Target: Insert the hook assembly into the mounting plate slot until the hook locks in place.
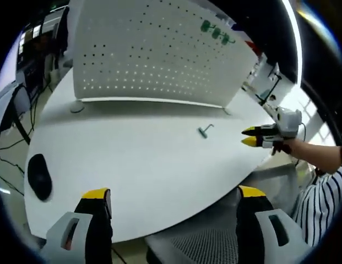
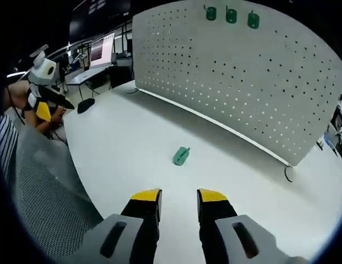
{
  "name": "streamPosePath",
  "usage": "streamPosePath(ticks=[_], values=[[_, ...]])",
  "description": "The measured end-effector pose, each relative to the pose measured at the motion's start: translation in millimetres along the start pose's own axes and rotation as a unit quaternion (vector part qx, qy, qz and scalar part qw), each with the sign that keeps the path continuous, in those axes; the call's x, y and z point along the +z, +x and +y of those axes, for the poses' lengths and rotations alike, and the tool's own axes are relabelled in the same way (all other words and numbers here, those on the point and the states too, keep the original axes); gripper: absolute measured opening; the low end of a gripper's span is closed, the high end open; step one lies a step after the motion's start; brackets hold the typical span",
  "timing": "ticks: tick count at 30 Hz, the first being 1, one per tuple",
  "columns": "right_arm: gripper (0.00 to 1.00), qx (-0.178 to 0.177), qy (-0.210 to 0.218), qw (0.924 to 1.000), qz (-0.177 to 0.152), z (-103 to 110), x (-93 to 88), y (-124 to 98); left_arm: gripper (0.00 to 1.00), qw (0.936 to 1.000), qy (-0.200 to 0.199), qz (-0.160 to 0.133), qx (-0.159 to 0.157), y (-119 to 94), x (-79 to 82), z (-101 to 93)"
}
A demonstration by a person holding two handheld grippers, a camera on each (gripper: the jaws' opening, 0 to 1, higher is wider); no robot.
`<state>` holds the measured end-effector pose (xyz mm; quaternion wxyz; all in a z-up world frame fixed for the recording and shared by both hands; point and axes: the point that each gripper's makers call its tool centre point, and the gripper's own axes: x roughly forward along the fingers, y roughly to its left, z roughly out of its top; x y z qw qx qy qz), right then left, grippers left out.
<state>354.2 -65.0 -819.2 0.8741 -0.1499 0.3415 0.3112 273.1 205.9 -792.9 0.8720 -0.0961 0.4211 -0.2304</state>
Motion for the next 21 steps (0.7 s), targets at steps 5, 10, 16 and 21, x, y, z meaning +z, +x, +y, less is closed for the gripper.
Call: streamPosePath(ticks=[5, 10, 16, 21], values=[[0.22, 0.015, 0.016, 0.9997, -0.008, 6, 13.3, 17, 0.95, 1.0, -0.002, 0.001, 0.0, 2, 2.9, 1.8], [0.22, 0.016, 0.048, 0.9986, -0.013, 2, 24.8, 39, 0.95, 1.0, 0.0, 0.003, 0.0, 3, 5.3, 3.0], [0.21, 0.0, 0.045, 0.999, 0.006, -15, 25.0, 57, 0.95, 1.0, 0.0, 0.008, 0.002, 3, 5.2, 7.7], [0.2, -0.015, 0.022, 0.9991, 0.032, -34, 19.1, 69, 0.95, 0.9999, -0.002, 0.012, 0.005, 3, 3.2, 13.0]])
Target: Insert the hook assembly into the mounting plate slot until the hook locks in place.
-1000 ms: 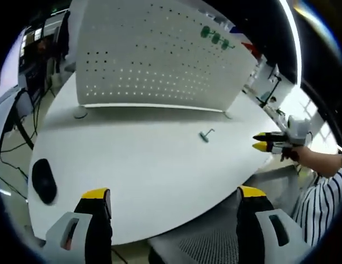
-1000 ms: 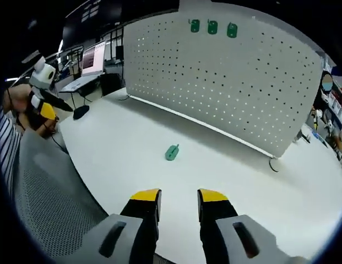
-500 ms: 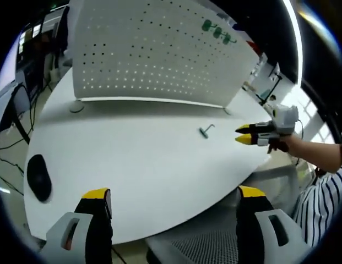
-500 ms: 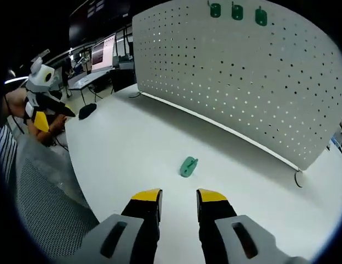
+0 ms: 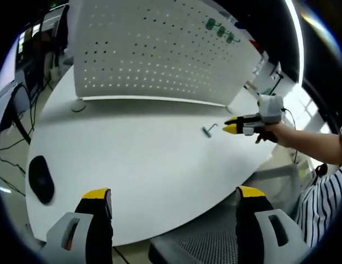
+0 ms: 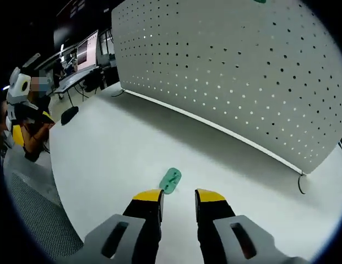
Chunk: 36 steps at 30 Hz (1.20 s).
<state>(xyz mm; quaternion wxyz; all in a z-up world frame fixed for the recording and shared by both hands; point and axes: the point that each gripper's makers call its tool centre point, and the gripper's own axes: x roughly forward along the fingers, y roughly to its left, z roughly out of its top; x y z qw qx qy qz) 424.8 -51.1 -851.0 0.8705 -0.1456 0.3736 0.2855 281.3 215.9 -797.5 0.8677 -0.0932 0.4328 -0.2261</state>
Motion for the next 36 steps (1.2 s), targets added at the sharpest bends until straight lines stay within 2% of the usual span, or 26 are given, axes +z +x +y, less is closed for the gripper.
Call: streamPosePath(ticks=[3, 7, 18, 21, 26, 34, 36], values=[[0.18, -0.008, -0.018, 0.9997, 0.011, -7, -1.4, 8, 0.95, 1.0, -0.002, 0.001, 0.001, 0, -0.4, 1.1], [0.17, 0.0, -0.031, 0.9993, 0.019, -5, -0.1, 19, 0.94, 1.0, -0.005, 0.004, 0.0, 2, -1.3, 1.6], [0.15, 0.036, -0.067, 0.997, 0.018, 14, 14.3, 38, 0.93, 0.9999, -0.012, 0.006, 0.004, 2, 0.6, 5.2], [0.11, 0.043, -0.047, 0.9978, 0.017, 17, 16.5, 41, 0.93, 0.9999, -0.013, 0.005, 0.005, 2, 1.3, 5.5], [0.12, 0.038, -0.033, 0.9985, 0.021, 14, 15.6, 40, 0.92, 0.9999, -0.015, 0.006, 0.004, 1, 0.6, 5.1], [0.12, 0.026, 0.037, 0.9988, 0.016, 9, 16.5, 25, 0.92, 0.9999, -0.015, 0.005, 0.002, 3, -0.8, 3.0], [0.12, 0.024, 0.039, 0.9988, 0.016, 11, 14.9, 20, 0.92, 0.9999, -0.015, 0.005, 0.001, 3, -0.6, 2.1]])
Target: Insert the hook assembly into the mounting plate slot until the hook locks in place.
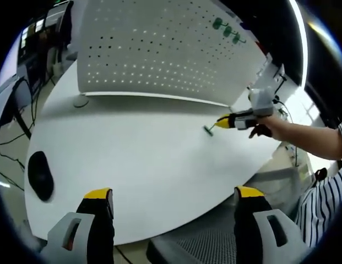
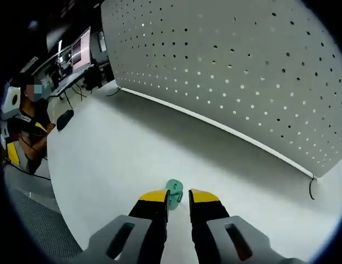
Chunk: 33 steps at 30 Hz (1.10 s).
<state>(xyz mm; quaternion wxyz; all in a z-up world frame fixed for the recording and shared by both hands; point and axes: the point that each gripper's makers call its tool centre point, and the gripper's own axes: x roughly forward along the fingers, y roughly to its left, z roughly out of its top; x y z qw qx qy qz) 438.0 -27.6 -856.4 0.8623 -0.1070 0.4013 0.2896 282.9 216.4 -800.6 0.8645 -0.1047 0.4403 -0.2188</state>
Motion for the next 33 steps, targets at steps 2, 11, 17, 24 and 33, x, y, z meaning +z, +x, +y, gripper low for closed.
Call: streamPosePath(ticks=[2, 11, 17, 24, 33], values=[[0.12, -0.006, -0.004, 1.0, 0.0, 2, -2.5, -4, 0.92, 1.0, 0.001, -0.001, -0.001, 0, 0.2, -0.8], [0.12, -0.001, 0.009, 0.9994, -0.033, 22, 2.9, -13, 0.92, 1.0, 0.003, -0.001, -0.003, -1, -1.9, -1.3], [0.12, 0.001, 0.056, 0.9984, -0.01, 22, -9.4, 2, 0.92, 1.0, 0.003, 0.001, -0.002, -3, -3.4, -0.8], [0.13, -0.025, 0.084, 0.9961, -0.014, -3, -2.5, 12, 0.92, 1.0, 0.001, 0.004, 0.002, -4, -5.7, 3.3], [0.13, -0.03, 0.128, 0.9912, -0.015, -12, 11.5, 31, 0.91, 1.0, 0.001, 0.008, 0.0, -2, -4.0, 3.1]])
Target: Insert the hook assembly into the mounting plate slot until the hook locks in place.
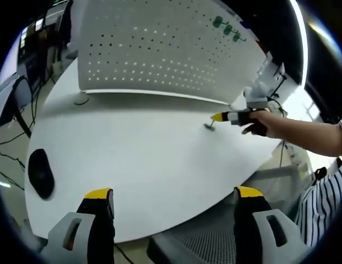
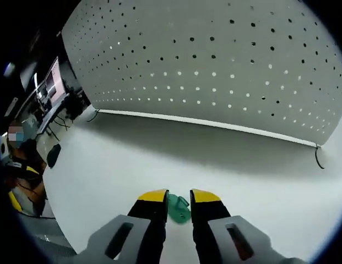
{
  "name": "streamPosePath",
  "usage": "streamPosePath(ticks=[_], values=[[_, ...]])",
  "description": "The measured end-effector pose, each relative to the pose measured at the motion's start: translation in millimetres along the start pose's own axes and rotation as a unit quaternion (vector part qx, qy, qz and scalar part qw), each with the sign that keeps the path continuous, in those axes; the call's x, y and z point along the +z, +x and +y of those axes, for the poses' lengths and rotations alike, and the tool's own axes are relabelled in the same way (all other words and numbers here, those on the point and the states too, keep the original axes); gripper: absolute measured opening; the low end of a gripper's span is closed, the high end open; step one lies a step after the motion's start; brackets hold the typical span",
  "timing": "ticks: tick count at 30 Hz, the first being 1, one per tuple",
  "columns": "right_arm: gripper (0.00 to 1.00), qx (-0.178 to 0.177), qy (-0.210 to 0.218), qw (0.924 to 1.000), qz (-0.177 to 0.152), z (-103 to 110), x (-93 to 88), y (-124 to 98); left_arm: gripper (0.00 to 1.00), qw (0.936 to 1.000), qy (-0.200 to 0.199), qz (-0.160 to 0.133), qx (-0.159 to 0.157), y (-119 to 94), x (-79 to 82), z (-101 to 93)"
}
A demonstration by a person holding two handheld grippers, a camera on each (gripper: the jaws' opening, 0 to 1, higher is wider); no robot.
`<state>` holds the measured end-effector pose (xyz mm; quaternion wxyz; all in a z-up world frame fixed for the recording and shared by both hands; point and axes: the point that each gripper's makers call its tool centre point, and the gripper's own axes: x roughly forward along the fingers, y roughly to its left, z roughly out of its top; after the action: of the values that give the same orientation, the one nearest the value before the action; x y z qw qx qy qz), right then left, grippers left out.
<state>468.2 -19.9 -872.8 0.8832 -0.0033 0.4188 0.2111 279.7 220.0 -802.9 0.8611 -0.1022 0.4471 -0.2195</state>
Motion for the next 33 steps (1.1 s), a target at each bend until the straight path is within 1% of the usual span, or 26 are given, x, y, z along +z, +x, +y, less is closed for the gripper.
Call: streamPosePath(ticks=[2, 3, 4, 5, 6, 7, 11, 16, 20, 21, 28, 31, 33], values=[[0.13, -0.021, 0.002, 0.9995, 0.022, -5, -9.5, 2, 0.91, 1.0, -0.001, -0.001, 0.001, 0, 1.5, 1.3], [0.14, -0.033, 0.003, 0.9992, 0.021, -9, -10.2, 1, 0.91, 1.0, -0.001, -0.002, 0.001, -1, 2.1, 1.9], [0.14, -0.038, 0.015, 0.9991, 0.012, -10, -10.1, -2, 0.91, 1.0, -0.001, -0.003, 0.002, -1, 2.8, 2.5], [0.15, -0.038, 0.027, 0.9989, 0.008, -10, -11.0, -4, 0.91, 1.0, -0.002, -0.005, 0.003, -2, 3.8, 3.8], [0.15, -0.032, 0.049, 0.9983, 0.001, -7, -12.0, -7, 0.91, 1.0, -0.004, -0.006, 0.004, -2, 3.8, 5.0], [0.15, -0.028, 0.055, 0.9981, -0.002, -5, -12.5, -9, 0.91, 0.9999, -0.006, -0.006, 0.005, -2, 3.1, 6.4], [0.15, -0.034, 0.057, 0.9978, 0.002, -6, -19.6, -11, 0.91, 1.0, -0.003, 0.002, 0.004, 0, -1.0, 6.5], [0.15, -0.038, 0.065, 0.9971, 0.005, -3, -21.1, -10, 0.91, 1.0, -0.002, -0.001, -0.001, 0, 1.5, 2.0], [0.15, -0.042, 0.066, 0.9969, -0.001, 2, -19.7, -12, 0.91, 1.0, -0.002, -0.003, -0.002, -1, 2.0, 2.3], [0.15, -0.043, 0.065, 0.9969, -0.007, 2, -17.3, -12, 0.91, 1.0, -0.003, -0.003, -0.001, -1, 1.0, 3.4], [0.15, -0.053, 0.07, 0.996, -0.012, -2, -10.4, -5, 0.9, 1.0, -0.006, 0.002, 0.001, -2, -3.0, 6.0], [0.1, -0.049, 0.073, 0.996, -0.014, -1, -4.9, 0, 0.9, 1.0, -0.006, 0.003, 0.002, -3, -2.9, 6.9], [0.09, -0.048, 0.073, 0.996, -0.012, 0, -2.0, 3, 0.9, 1.0, -0.007, 0.003, 0.001, -3, -2.8, 7.2]])
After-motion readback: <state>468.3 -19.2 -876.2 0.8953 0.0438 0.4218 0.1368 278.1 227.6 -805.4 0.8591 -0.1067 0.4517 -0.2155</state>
